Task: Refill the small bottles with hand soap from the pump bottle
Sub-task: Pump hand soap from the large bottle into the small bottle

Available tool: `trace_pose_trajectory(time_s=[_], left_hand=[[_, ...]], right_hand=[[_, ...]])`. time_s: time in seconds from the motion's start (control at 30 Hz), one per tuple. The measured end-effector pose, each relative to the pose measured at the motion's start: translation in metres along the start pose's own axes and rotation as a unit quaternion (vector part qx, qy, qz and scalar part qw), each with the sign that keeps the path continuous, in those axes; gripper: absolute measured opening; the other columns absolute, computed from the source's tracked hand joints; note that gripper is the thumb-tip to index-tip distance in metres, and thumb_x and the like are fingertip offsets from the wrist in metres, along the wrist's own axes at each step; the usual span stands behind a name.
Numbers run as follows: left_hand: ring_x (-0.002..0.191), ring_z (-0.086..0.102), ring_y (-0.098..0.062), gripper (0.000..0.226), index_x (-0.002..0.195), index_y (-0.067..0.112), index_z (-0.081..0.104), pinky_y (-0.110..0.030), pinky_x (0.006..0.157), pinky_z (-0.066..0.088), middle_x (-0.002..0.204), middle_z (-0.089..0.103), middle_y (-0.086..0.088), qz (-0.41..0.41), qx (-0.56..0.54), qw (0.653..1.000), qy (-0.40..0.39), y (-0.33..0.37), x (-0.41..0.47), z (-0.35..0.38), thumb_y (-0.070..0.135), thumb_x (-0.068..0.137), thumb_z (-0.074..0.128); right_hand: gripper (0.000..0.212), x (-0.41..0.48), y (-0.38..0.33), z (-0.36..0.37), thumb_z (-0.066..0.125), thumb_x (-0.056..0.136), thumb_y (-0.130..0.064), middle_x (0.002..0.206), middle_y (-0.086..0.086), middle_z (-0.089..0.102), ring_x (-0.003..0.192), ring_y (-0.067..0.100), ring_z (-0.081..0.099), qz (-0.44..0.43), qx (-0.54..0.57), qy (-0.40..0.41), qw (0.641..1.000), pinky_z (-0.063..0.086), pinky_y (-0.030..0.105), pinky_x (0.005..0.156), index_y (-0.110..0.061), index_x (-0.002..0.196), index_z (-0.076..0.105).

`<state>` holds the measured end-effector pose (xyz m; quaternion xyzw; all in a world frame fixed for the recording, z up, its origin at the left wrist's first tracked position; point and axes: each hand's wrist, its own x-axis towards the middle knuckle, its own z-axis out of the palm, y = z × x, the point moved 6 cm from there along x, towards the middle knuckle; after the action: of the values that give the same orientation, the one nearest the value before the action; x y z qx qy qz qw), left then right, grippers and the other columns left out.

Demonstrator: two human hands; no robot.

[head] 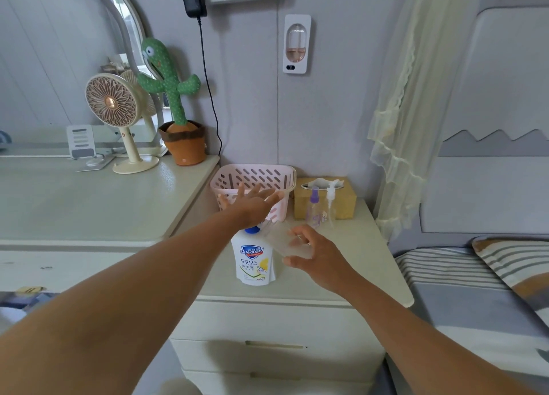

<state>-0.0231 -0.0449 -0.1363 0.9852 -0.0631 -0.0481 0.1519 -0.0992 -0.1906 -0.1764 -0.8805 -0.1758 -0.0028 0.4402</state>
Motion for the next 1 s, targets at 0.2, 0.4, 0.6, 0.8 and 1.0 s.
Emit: trace_pose_trajectory(time_s=[0.2,0.4,0.6,0.8,1.0], left_hand=[[0.143,-0.019,-0.026,0.062,0.148,0.040,0.015,-0.061,0.103,-0.023,0.158,-0.003,0.004,-0.023,0.019,1.000,-0.002,-0.004,0.005,-0.010,0.066,0.092,0.009],[0.144,-0.015,-0.021,0.056,0.149,0.031,0.016,-0.051,0.108,-0.019,0.159,0.002,0.001,-0.010,-0.003,1.000,-0.006,0.009,-0.011,-0.010,0.054,0.098,0.009],[0.144,-0.017,-0.026,0.055,0.147,0.040,0.016,-0.065,0.103,-0.017,0.159,0.000,0.004,-0.040,0.003,0.999,-0.004,-0.003,-0.007,-0.005,0.059,0.096,0.006],[0.143,-0.019,-0.026,0.064,0.148,0.037,0.014,-0.062,0.109,-0.014,0.159,-0.001,0.000,-0.032,-0.019,0.999,-0.016,-0.002,-0.001,-0.010,0.065,0.091,0.008],[0.145,-0.009,-0.018,0.050,0.150,0.024,0.015,-0.044,0.109,-0.015,0.159,0.008,-0.001,-0.010,-0.010,1.000,-0.009,0.018,-0.025,-0.012,0.040,0.103,0.007]], right_hand=[[0.048,0.001,-0.006,-0.007,0.070,0.081,-0.028,0.113,-0.011,0.054,0.104,0.005,0.046,0.001,0.002,0.005,1.000,0.034,0.013,0.077,-0.026,0.124,0.047],[0.049,0.002,-0.002,-0.006,0.071,0.081,-0.028,0.120,-0.011,0.053,0.107,0.003,0.044,-0.002,-0.004,0.007,1.000,0.034,0.013,0.080,-0.028,0.124,0.047],[0.048,0.001,0.000,-0.003,0.070,0.081,-0.028,0.114,-0.012,0.051,0.106,0.003,0.043,0.002,-0.005,0.004,1.000,0.033,0.009,0.075,-0.026,0.124,0.048],[0.048,0.004,-0.008,-0.011,0.070,0.081,-0.028,0.111,-0.014,0.049,0.102,0.003,0.044,-0.004,-0.001,0.009,1.000,0.034,0.012,0.076,-0.027,0.124,0.048],[0.048,0.004,-0.002,-0.004,0.071,0.081,-0.027,0.123,-0.009,0.054,0.107,0.003,0.043,-0.007,-0.012,-0.001,1.000,0.032,0.009,0.077,-0.027,0.123,0.048]])
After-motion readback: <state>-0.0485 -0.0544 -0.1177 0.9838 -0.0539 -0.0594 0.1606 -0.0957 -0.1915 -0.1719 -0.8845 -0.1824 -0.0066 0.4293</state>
